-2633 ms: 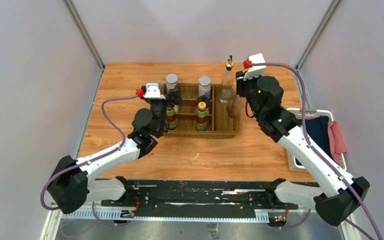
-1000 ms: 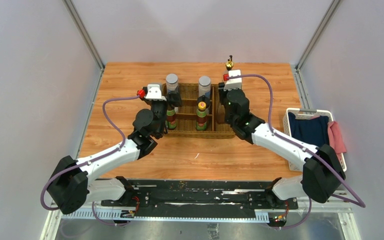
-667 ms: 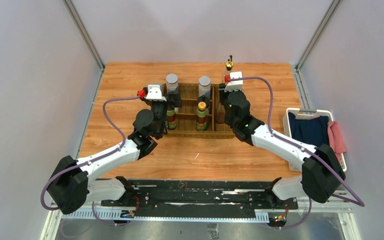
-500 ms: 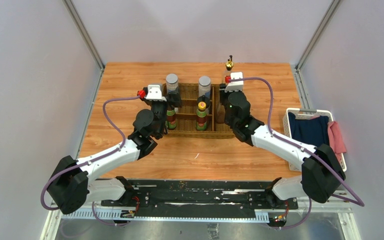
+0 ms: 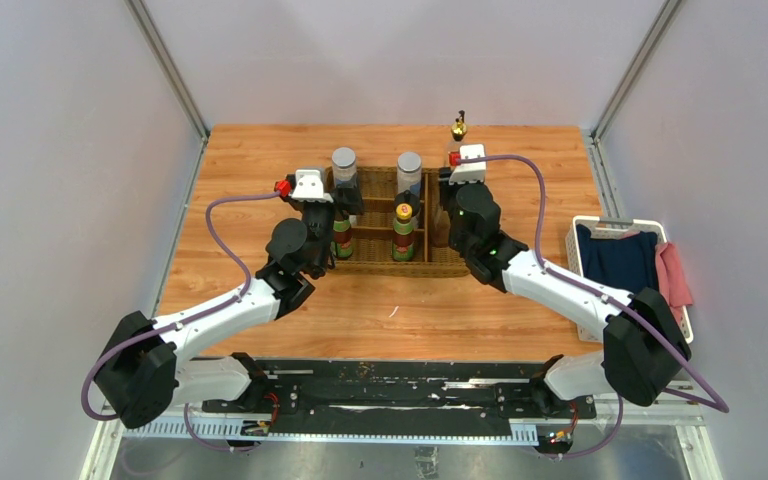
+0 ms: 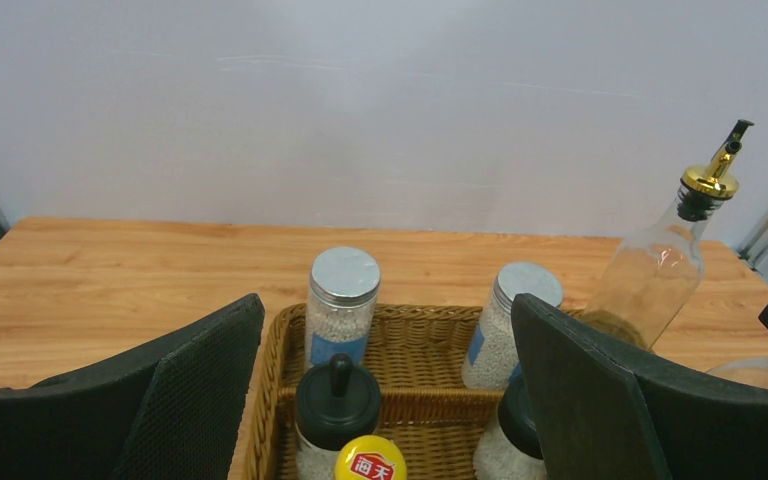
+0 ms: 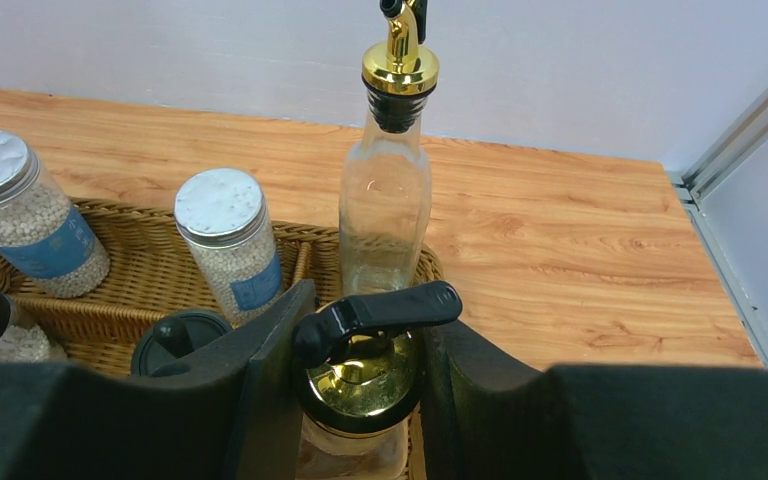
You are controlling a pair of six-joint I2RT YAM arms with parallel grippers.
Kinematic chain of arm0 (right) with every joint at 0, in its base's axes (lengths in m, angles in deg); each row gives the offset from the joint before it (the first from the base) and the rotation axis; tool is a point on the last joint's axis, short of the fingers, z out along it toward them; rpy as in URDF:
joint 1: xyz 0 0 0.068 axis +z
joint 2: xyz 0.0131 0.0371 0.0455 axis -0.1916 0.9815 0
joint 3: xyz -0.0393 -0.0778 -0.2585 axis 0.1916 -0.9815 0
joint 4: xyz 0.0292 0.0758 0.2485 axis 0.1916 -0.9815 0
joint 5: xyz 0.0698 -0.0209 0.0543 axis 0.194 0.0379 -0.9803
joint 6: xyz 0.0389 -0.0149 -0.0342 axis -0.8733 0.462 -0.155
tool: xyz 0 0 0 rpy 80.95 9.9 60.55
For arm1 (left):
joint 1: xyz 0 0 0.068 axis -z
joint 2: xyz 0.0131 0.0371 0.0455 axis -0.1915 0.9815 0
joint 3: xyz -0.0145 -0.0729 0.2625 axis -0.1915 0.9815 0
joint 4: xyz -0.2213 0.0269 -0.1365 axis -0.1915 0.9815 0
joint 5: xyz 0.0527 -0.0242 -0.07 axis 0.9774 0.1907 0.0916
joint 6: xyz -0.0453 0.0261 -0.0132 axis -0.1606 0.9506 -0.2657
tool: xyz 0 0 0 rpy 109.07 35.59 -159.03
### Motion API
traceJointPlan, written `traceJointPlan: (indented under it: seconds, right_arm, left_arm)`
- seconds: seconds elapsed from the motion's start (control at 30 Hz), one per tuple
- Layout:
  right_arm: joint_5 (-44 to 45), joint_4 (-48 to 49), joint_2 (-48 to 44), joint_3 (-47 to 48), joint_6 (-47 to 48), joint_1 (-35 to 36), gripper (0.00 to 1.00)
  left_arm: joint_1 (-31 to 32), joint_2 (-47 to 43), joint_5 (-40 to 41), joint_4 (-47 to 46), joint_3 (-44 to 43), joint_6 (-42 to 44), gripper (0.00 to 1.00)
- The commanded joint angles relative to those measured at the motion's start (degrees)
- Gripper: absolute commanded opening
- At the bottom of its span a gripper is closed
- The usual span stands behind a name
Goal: Organize the condiment bottles
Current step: Place the bottle in the storage box.
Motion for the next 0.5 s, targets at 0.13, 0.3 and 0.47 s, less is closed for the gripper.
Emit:
traceJointPlan:
  seconds: [0.13,0.3,0.47]
  right_arm:
    - [1.7,1.9,-1.3,2.6,4.9,0.2,0.0]
    - [1.9,2.1,-1.0,2.7,5.5,0.2,0.0]
    - [2.4,3.1,-0.9,1.4,5.6,0.2,0.0]
  left_arm:
    - [-0.2,0.3,0.2,-0.4,0.2,-0.1,0.97]
    - [-0.2,0.5,0.3,-0.3,0.1,0.0,0.97]
    - [-0.2,0.6,0.4,-0.4,0.4,0.0,0.98]
